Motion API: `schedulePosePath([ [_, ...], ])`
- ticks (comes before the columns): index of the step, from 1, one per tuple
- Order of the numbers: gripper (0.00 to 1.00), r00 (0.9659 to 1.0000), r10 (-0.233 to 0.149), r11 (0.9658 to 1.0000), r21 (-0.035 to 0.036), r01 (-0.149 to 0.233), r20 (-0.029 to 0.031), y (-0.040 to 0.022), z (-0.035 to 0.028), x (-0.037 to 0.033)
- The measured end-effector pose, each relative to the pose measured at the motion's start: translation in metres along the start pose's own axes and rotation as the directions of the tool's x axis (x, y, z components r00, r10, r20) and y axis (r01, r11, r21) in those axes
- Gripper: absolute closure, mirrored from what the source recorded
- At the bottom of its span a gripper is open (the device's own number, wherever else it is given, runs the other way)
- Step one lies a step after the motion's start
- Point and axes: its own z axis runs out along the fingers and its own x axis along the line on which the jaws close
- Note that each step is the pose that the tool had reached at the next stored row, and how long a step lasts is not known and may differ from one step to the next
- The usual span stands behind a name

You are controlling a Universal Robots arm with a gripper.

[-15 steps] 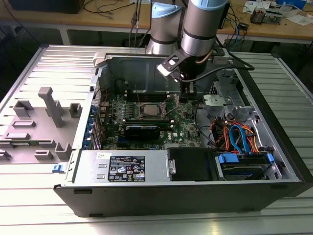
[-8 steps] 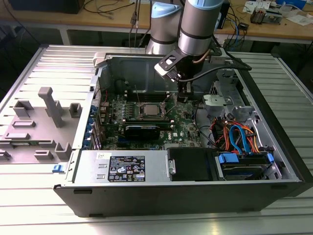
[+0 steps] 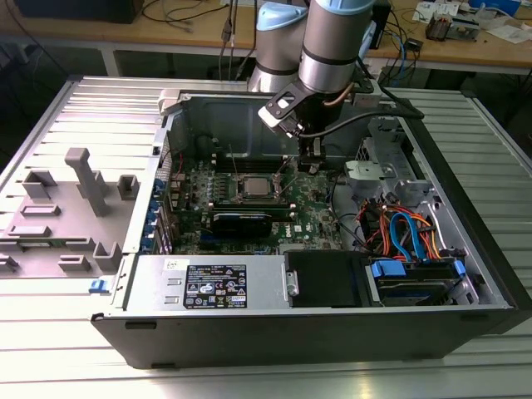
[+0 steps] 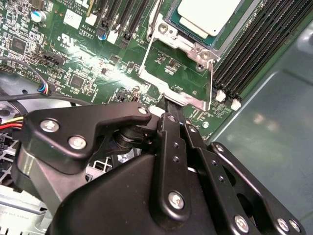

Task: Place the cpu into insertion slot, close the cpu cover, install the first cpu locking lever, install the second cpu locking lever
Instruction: 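Close the cpu cover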

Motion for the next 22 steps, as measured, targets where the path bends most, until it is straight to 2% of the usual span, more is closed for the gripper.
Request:
schedulePosePath([
  [22, 0.89, 1.0, 0.0, 1.0, 0.0014, 0.0, 0.0, -0.0094, 0.0009, 0.0001],
])
